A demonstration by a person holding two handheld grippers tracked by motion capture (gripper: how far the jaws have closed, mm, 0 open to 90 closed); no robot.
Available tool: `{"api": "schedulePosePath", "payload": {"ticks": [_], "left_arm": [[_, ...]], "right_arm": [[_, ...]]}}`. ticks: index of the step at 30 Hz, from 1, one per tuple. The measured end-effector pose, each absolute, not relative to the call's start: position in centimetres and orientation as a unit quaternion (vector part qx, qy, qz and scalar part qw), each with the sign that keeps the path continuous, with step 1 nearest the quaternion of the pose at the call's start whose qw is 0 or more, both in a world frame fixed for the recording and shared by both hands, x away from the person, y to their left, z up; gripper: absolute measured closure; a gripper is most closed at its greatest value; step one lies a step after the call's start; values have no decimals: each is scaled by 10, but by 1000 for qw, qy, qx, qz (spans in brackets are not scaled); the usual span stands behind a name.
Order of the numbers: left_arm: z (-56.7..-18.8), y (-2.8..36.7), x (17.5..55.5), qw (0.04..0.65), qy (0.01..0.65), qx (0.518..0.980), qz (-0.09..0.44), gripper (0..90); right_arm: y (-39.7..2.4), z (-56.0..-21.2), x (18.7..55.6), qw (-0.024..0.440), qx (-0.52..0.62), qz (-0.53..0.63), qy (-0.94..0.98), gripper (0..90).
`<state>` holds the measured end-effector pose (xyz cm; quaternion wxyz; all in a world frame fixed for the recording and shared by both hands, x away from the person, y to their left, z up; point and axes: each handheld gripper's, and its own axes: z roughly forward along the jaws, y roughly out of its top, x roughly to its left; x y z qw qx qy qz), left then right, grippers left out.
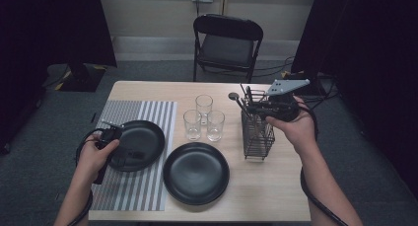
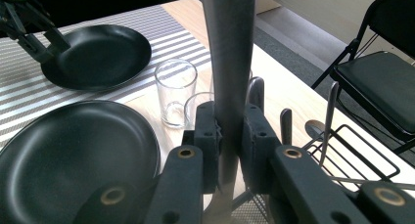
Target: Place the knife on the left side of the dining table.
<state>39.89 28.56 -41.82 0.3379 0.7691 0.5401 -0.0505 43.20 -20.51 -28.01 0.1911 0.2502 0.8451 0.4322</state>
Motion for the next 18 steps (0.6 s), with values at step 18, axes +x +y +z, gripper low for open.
{"api": "schedulePosePath", "payload": {"ticks": [18], "left_arm": [[-417,286,398,337,538,771,-52,228]], "right_arm": [[-198,-259,431,193,250,437,842,799]]}}
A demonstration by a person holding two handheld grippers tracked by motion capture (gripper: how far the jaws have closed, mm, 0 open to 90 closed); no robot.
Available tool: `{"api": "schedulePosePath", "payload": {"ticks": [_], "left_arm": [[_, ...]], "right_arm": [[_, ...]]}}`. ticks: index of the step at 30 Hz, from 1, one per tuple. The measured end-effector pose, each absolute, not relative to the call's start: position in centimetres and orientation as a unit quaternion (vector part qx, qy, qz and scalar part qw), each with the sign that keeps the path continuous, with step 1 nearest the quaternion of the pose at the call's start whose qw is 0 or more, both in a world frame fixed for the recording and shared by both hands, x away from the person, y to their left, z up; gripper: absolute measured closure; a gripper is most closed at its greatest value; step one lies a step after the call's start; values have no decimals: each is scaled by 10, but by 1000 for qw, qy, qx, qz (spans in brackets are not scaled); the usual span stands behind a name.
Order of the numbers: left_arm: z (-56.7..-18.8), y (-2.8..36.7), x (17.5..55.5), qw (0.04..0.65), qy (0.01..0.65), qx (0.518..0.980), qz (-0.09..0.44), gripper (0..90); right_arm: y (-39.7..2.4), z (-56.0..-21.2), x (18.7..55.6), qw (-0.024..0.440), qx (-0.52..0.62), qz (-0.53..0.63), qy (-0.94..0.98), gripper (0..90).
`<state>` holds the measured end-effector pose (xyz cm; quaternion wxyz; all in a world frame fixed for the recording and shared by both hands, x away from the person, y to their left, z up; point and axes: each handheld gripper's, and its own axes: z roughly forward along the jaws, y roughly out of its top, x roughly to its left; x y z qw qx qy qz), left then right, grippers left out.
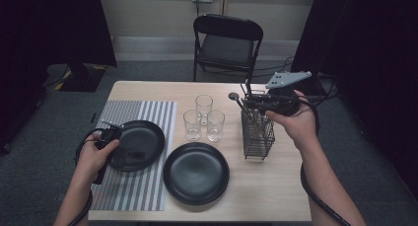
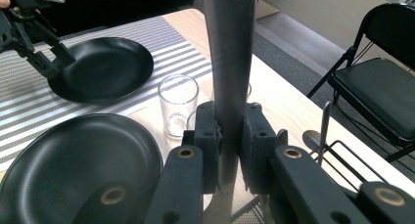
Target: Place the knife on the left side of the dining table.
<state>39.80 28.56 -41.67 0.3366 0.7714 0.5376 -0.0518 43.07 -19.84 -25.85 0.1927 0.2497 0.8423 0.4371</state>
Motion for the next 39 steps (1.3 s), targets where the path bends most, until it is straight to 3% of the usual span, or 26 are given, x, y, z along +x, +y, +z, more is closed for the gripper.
{"api": "schedulePosePath", "payload": {"ticks": [39], "left_arm": [[-413,282,396,339,534,773,-48,227]], "right_arm": [[-180,-242,416,184,242,466,831,799]]}}
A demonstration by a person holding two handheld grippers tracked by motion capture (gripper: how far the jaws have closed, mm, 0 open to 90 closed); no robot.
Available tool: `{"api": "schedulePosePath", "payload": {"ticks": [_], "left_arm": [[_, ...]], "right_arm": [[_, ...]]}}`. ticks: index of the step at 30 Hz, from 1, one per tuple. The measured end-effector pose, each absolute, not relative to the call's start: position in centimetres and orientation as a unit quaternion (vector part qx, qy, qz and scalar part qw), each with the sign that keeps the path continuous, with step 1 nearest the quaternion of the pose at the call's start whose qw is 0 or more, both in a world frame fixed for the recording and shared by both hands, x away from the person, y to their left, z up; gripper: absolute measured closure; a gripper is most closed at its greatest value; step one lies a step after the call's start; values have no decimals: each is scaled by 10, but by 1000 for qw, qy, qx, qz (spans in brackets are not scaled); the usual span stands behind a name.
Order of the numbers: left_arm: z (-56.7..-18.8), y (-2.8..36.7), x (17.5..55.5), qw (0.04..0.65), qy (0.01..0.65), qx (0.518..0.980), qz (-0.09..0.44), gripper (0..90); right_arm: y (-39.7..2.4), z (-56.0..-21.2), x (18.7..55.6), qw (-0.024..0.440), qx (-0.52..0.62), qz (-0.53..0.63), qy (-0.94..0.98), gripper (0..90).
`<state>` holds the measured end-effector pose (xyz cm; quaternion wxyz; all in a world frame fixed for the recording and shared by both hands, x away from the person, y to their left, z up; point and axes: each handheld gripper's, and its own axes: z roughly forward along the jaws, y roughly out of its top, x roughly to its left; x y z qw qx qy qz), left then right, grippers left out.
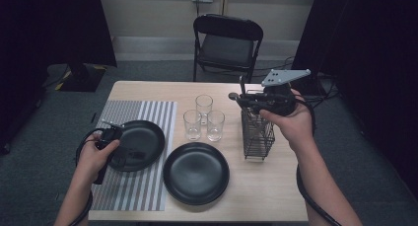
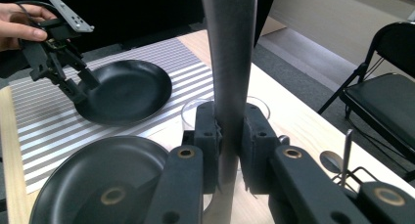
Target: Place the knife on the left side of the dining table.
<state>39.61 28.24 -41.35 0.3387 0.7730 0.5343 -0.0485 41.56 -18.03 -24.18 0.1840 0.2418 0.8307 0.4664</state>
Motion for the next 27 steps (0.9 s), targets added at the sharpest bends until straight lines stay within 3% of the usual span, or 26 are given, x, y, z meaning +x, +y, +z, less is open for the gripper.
{"api": "schedulePosePath", "payload": {"ticks": [27], "left_arm": [[-413,276,396,338,530,776,-49,226]], "right_arm": [[-179,-270,402,165,238,474,831,799]]}}
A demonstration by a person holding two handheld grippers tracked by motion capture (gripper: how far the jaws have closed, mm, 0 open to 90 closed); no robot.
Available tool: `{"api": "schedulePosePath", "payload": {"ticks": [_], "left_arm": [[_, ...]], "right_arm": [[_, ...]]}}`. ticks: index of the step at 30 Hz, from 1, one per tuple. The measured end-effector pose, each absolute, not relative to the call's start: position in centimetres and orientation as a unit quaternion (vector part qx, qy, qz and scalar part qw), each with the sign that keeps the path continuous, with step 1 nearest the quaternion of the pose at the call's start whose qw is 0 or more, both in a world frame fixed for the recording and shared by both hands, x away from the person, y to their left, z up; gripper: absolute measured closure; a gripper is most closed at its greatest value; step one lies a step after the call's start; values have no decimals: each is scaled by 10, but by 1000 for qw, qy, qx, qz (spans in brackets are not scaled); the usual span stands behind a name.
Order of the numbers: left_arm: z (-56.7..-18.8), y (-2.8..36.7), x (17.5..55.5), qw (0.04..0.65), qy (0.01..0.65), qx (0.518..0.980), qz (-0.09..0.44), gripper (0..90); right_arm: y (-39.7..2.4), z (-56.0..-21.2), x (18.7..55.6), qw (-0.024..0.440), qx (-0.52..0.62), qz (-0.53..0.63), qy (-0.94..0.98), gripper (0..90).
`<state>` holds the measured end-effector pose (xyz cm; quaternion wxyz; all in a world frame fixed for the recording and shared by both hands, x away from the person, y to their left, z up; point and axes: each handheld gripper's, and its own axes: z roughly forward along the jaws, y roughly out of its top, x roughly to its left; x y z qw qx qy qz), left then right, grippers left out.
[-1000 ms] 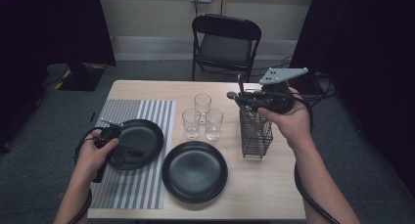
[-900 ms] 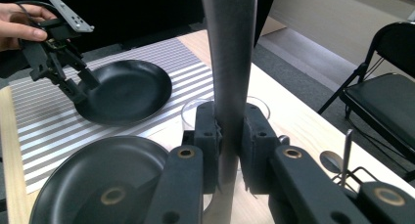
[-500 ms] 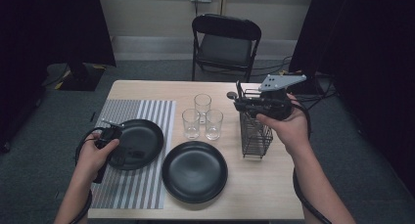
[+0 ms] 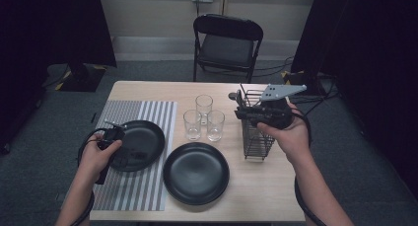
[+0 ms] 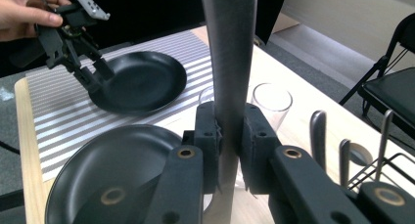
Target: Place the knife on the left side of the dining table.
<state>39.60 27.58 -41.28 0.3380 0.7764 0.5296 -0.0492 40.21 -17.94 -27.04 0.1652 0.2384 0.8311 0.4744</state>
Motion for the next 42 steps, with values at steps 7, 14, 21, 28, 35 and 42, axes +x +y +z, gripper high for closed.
{"api": "schedulePosePath", "payload": {"ticks": [7,14,21,28,35,42], "left_arm": [[-413,275,395,335,530,778,-49,226],[-414,274,394,330,525,783,-51,226],[-413,271,394,331,525,783,-48,224],[-414,270,393,327,524,785,-51,224],[-412,267,393,325,521,788,-50,222],[-412,261,390,327,517,789,-55,221]], "right_arm": [[-180,-281,400,160,239,474,832,799],[-184,-291,396,155,244,481,828,799],[-187,-297,392,152,247,483,826,800],[-192,-306,390,150,252,480,827,800],[-194,-315,388,145,255,478,828,800],[-197,-320,384,147,255,472,831,799]]}}
